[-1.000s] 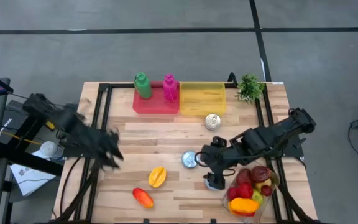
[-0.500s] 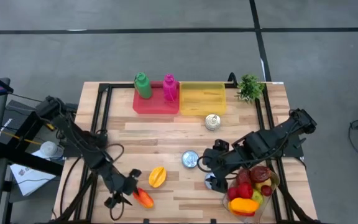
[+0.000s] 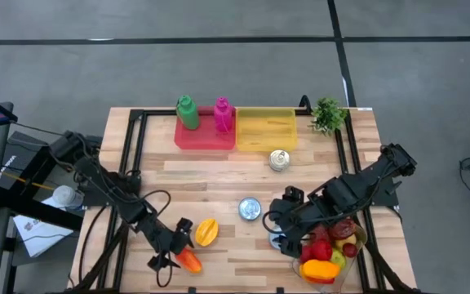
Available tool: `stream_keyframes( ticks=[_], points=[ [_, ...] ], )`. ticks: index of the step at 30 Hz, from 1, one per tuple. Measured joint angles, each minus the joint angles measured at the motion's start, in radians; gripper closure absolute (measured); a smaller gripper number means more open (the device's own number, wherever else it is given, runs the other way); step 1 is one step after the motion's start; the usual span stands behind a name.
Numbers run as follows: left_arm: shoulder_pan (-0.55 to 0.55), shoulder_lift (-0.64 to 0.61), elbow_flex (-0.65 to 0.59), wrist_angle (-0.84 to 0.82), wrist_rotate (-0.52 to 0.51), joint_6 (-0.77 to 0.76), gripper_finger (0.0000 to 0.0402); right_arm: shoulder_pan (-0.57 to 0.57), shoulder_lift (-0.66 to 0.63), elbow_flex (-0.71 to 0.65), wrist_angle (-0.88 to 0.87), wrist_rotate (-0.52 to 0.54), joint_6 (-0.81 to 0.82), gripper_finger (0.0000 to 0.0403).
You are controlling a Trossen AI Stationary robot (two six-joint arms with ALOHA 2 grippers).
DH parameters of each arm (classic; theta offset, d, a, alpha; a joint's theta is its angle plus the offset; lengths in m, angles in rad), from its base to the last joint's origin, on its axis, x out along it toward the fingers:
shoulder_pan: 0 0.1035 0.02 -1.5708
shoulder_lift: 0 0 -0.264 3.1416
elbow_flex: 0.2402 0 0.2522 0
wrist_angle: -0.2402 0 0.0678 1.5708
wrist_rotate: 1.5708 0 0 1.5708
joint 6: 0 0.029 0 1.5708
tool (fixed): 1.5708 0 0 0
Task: Pick & Place Food Item
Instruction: Put the mango into the transparent bin
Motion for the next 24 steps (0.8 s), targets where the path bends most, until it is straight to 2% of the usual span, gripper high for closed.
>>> stream_keyframes(
  ticks=[11,19,24],
  points=[
    [0.0,0.09,-0.002,0.015,0.0,-0.009,0.0064,0.011,0.0,0.0,-0.01,0.007,0.034,0.004],
    [-0.009,0.088,-0.134,0.261,0.0,-0.05,0.0073,0.011,0.0,0.0,-0.011,0.007,0.037,0.004],
    [-0.037,0.088,-0.2,0.264,0.0,-0.07,0.0073,0.011,0.0,0.0,-0.01,0.027,0.036,0.004]
  ],
)
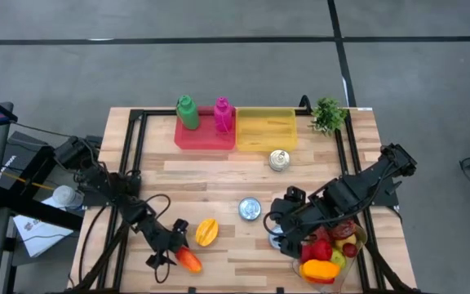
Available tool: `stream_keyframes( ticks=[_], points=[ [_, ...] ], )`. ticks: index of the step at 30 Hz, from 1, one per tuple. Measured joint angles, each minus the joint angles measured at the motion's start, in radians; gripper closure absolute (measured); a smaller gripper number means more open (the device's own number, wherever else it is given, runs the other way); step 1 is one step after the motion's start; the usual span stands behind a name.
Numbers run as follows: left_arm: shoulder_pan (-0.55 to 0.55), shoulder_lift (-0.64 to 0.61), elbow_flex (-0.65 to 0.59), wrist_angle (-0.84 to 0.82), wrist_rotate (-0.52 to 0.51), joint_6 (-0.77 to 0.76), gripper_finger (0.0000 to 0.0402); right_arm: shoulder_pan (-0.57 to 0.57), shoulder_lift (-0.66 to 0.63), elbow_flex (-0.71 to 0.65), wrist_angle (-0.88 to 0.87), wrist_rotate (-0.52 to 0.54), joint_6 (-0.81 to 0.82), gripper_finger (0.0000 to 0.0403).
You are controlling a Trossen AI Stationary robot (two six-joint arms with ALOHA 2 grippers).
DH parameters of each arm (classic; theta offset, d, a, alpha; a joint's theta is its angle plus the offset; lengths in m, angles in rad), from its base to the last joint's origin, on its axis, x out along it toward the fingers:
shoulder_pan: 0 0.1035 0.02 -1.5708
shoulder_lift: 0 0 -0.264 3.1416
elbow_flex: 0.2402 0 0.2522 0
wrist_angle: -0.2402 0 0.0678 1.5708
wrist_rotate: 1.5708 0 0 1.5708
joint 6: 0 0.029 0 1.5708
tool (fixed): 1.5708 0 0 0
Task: Pick & Place Food Item
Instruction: Put the mango into the transparent bin
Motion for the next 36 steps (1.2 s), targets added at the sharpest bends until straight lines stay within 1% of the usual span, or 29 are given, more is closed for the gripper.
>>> stream_keyframes(
  ticks=[2,5,10,13,17,27,31,36],
  points=[
    [-0.01,0.0,-0.02,0.001,-0.006,-0.002,0.0074,0.0,0.0,0.0,0.0,0.005,0.0,0.004],
    [-0.019,0.0,-0.03,0.009,-0.051,-0.002,0.0078,0.0,0.0,0.0,0.0,0.007,0.001,0.004],
    [-0.017,0.0,-0.03,0.078,-0.101,-0.002,0.0084,0.0,0.0,0.0,0.0,0.007,0.007,0.004],
    [-0.017,0.0,-0.029,0.079,-0.102,0.006,0.0087,0.0,0.0,0.0,0.0,0.007,0.008,0.004],
    [-0.018,0.008,-0.038,0.076,-0.067,-0.001,0.0092,0.0,0.0,0.0,0.0,0.007,0.008,0.004],
    [-0.018,0.007,-0.046,0.087,-0.077,0.0,0.0111,0.0,0.0,0.0,0.0,0.014,0.009,0.004],
    [-0.018,0.007,-0.046,0.09,-0.077,0.0,0.013,0.0,0.0,0.0,0.0,0.025,0.009,0.004],
    [-0.017,0.007,-0.046,0.093,-0.077,0.0,0.0181,0.0,0.0,0.0,-0.001,0.025,0.009,0.004]
  ],
)
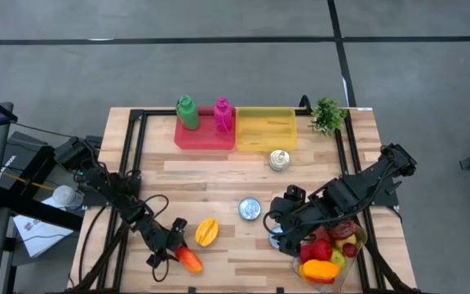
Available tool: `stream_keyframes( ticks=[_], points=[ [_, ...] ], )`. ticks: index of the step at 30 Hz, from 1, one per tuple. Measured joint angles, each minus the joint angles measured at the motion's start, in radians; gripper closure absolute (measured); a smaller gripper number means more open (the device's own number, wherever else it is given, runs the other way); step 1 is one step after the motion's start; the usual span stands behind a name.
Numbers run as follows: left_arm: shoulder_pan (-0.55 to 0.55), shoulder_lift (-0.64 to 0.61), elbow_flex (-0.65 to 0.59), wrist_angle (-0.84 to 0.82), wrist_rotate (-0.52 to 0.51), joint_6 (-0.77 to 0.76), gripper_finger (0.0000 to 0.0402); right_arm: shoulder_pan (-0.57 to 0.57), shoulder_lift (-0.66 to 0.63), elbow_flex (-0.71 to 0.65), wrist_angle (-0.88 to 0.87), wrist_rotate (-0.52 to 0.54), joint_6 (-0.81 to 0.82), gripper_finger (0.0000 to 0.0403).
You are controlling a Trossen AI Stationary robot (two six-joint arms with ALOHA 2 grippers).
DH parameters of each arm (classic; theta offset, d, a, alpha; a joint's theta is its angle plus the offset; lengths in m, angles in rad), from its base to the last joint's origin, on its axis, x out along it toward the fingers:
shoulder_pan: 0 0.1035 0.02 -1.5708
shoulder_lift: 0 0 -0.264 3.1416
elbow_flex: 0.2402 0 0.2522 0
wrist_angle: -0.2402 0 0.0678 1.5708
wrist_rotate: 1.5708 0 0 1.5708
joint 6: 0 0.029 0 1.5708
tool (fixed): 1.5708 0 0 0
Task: Pick & Place Food Item
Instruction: Put the mango into the transparent bin
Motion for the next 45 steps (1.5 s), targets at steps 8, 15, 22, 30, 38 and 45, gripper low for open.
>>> stream_keyframes(
  ticks=[8,15,22,30,38,45],
  points=[
    [0.005,-0.006,0.0,-0.001,0.008,-0.135,0.0219,0.0,0.0,0.0,0.0,0.0,0.0,0.004],
    [0.003,-0.161,0.0,-0.009,0.067,-0.264,0.0217,0.0,0.0,0.0,0.002,0.0,0.006,0.004],
    [0.003,-0.471,0.0,-0.011,-0.071,-0.287,0.0211,-0.001,0.0,0.0,0.004,0.039,0.007,0.004],
    [0.011,-0.732,0.0,0.059,-0.617,0.06,0.0206,-0.014,0.0,0.0,0.086,0.234,-0.003,0.004],
    [0.173,-0.665,0.0,0.359,-0.695,0.425,0.0201,-0.11,0.0,0.0,0.389,0.382,-0.272,0.004],
    [0.293,-0.523,0.001,0.56,-0.537,0.425,0.02,-0.203,0.0,0.0,0.691,0.393,-0.541,0.004]
  ],
)
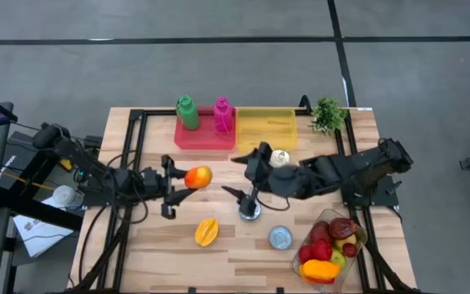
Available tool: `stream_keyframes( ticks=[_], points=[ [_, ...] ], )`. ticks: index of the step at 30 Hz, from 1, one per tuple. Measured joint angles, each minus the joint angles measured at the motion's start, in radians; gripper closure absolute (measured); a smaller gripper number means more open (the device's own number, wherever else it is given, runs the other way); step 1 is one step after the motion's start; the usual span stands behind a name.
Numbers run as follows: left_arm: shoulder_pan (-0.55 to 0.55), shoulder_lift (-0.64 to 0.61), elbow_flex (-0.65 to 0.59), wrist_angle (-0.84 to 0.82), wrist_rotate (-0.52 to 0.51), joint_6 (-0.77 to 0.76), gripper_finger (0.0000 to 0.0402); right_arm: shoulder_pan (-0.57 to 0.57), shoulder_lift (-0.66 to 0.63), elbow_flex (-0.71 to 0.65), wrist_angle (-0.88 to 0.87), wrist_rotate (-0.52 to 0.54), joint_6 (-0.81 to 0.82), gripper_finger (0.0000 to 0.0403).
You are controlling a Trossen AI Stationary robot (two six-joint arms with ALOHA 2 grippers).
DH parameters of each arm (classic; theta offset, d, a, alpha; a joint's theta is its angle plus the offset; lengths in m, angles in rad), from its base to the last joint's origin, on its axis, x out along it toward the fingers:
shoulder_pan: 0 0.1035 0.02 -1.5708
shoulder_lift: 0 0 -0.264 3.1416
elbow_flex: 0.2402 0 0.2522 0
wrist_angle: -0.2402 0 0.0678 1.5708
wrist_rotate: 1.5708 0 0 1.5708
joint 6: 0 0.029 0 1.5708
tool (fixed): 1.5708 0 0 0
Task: Pick & Place Food Item
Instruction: Put the mango into the transparent bin
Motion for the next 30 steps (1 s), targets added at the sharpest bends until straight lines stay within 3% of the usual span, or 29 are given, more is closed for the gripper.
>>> stream_keyframes(
  ticks=[4,10,14,20,24,30],
  points=[
    [0.029,0.059,0.042,0.025,0.023,0.009,0.02,-0.043,0.0,0.0,0.043,-0.021,-0.038,0.004],
    [0.075,0.127,0.117,0.025,0.07,0.068,0.02,-0.075,0.002,0.0,0.101,-0.178,-0.081,0.0039],
    [0.105,0.167,0.151,0.022,0.159,0.068,0.02,-0.08,0.016,-0.001,0.13,-0.188,-0.108,0.004],
    [0.122,0.207,0.18,0.021,0.166,0.068,0.02,-0.079,0.026,0.0,0.133,-0.187,-0.113,0.0042],
    [0.125,0.211,0.18,0.024,0.167,0.067,0.0199,-0.079,0.024,0.0,0.135,-0.185,-0.115,0.0068],
    [0.126,0.211,0.18,0.023,0.163,0.064,0.0199,-0.078,0.024,0.0,0.128,-0.188,-0.107,0.014]
  ],
)
